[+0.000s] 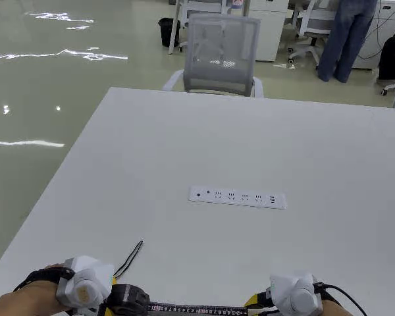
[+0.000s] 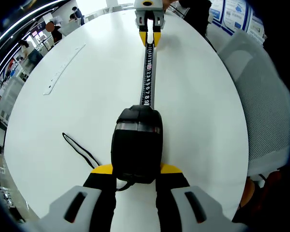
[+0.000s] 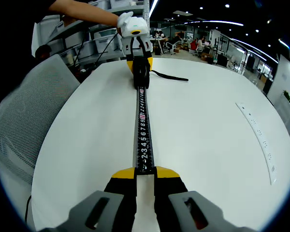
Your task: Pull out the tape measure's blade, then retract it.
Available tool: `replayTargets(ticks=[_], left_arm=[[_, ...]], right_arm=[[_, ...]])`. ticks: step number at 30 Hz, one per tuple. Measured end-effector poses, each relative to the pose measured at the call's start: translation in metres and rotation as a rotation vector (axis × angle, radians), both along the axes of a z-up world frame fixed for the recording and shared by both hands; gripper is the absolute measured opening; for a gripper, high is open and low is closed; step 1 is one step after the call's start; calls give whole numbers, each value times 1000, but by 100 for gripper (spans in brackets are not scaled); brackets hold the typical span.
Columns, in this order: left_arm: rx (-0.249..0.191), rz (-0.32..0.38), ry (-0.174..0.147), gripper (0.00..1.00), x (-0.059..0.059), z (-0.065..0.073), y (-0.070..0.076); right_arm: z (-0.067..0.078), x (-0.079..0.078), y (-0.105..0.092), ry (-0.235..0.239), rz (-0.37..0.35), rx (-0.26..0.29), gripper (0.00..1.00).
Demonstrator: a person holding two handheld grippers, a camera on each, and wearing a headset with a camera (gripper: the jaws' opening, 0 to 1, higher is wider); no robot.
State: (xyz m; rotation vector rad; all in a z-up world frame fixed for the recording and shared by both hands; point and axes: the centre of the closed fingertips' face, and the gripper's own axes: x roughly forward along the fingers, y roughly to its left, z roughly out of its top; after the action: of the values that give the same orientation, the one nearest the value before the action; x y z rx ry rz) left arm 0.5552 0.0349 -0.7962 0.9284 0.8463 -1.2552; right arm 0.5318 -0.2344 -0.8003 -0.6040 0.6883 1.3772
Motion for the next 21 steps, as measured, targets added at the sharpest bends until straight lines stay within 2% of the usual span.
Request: replayTargets(ticks=[21], left_arm=[[1, 2, 0, 27, 0, 0, -1]], right_arm=[[0, -1, -11, 1, -7, -8, 11]])
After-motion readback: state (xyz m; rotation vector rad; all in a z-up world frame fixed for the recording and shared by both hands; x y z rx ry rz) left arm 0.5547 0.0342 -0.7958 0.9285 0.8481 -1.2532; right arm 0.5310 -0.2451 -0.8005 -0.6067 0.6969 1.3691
